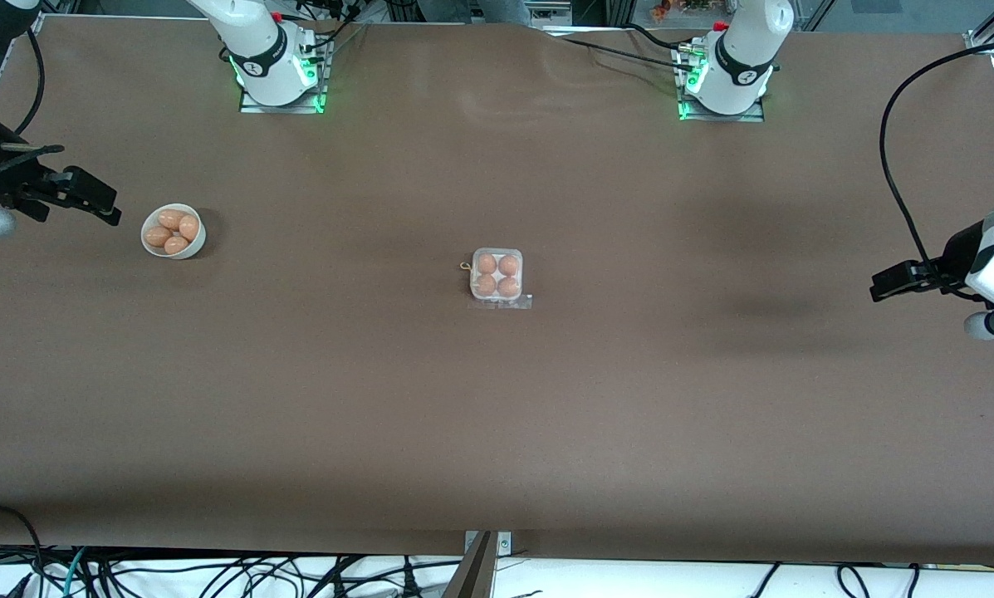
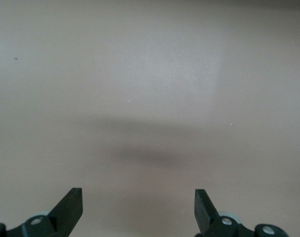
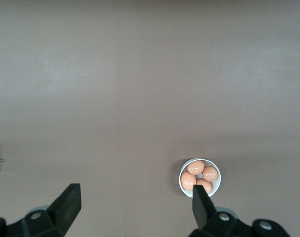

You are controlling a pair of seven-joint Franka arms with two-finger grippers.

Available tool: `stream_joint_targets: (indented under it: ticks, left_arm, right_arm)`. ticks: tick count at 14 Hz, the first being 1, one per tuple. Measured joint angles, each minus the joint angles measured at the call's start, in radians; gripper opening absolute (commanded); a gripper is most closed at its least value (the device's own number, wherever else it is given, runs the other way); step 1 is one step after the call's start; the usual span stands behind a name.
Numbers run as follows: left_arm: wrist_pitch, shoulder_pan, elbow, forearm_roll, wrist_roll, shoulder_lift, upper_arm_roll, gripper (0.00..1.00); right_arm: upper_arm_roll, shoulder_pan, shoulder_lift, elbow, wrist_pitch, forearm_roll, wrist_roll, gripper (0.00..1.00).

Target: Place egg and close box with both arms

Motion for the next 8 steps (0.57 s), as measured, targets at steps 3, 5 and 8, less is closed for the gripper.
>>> stream_joint_targets:
  ticks: [3, 5, 8]
  left_arm:
    - [0.001, 0.010, -0.012, 0.000, 0.000, -0.004, -0.019, 1.00]
    - [0.003, 0.010, -0.017, 0.000, 0.000, -0.005, -0.021, 1.00]
    - [0.008, 0.012, -0.017, 0.001, 0.000, -0.008, -0.021, 1.00]
  right_arm:
    - [0.000, 0.000, 0.000, 0.000, 0.000, 0.000, 0.000, 1.00]
    - [0.000, 0.000, 0.000, 0.000, 0.000, 0.000, 0.000, 1.00]
    - [0.000, 0.000, 0.000, 0.000, 0.000, 0.000, 0.000, 1.00]
